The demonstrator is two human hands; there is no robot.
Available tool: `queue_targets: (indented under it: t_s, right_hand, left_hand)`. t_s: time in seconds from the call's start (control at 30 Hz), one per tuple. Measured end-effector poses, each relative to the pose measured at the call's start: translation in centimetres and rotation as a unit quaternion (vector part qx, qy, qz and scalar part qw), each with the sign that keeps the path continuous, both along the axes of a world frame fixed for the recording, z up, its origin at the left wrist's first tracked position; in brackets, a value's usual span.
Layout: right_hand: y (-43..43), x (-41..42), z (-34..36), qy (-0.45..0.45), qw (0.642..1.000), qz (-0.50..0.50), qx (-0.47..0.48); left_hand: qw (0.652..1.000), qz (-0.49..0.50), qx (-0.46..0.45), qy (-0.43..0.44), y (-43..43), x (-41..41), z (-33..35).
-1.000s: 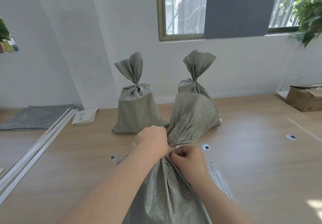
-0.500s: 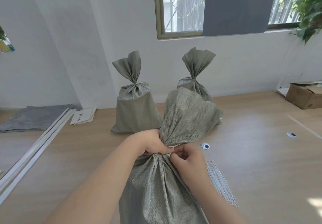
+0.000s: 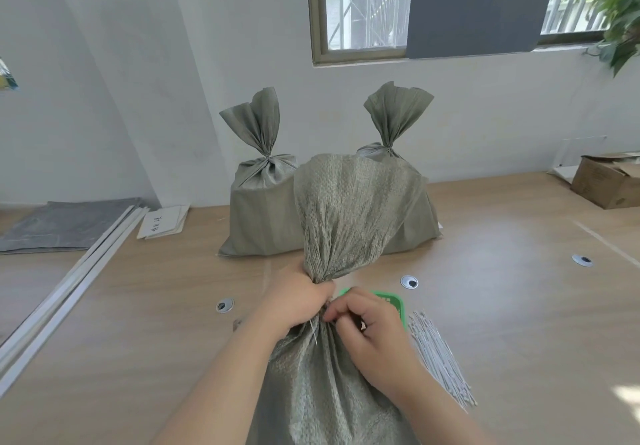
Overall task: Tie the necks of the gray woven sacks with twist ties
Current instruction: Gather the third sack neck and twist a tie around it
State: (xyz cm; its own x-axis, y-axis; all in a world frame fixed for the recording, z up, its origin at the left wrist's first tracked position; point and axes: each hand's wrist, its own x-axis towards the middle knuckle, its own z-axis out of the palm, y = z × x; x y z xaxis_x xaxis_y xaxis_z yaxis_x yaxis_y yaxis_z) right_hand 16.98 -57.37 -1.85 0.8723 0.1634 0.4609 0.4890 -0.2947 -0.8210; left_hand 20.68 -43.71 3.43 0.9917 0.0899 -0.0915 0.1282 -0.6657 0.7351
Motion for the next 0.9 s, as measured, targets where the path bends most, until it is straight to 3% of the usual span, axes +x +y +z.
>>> queue_targets:
  t_s: [0.17,0.43,0.57,0.7,0.8,0.9]
  right_hand:
    - [-0.1,-0.2,0.1,-0.041,0.997,0.045,-0.049]
    - [0.5,0.5,-0.3,-0.074,0.995,-0.023,-0.070]
    - [0.0,0.9,-0.5,0.060,0.998,-0.022,0.024]
    - [-0.3,1.0,-0.2,0.165,0.979,0.016,0.119]
    - [-0.3,0.9,0.3,0.212,0.962,0.031,0.168]
    - [-0.5,0.9,0.1,0.252,0.945,0.053,0.202]
  left_hand:
    - [1.000,-0.010,0.009,-0.007,-0.1,0.1,0.0]
    - [1.000,-0.005,-0.008,-0.006,0.1,0.7,-0.6]
    - [0.991,0.004,-0.136,0.017,0.6,0.5,-1.5]
    - [0.963,-0.011,-0.268,0.018,0.9,-0.1,-1.7]
    - [0.947,-0.066,-0.311,0.049,2.1,-0.2,-1.9]
    - [0.948,-0.139,-0.273,0.084,2.9,0.0,-2.3]
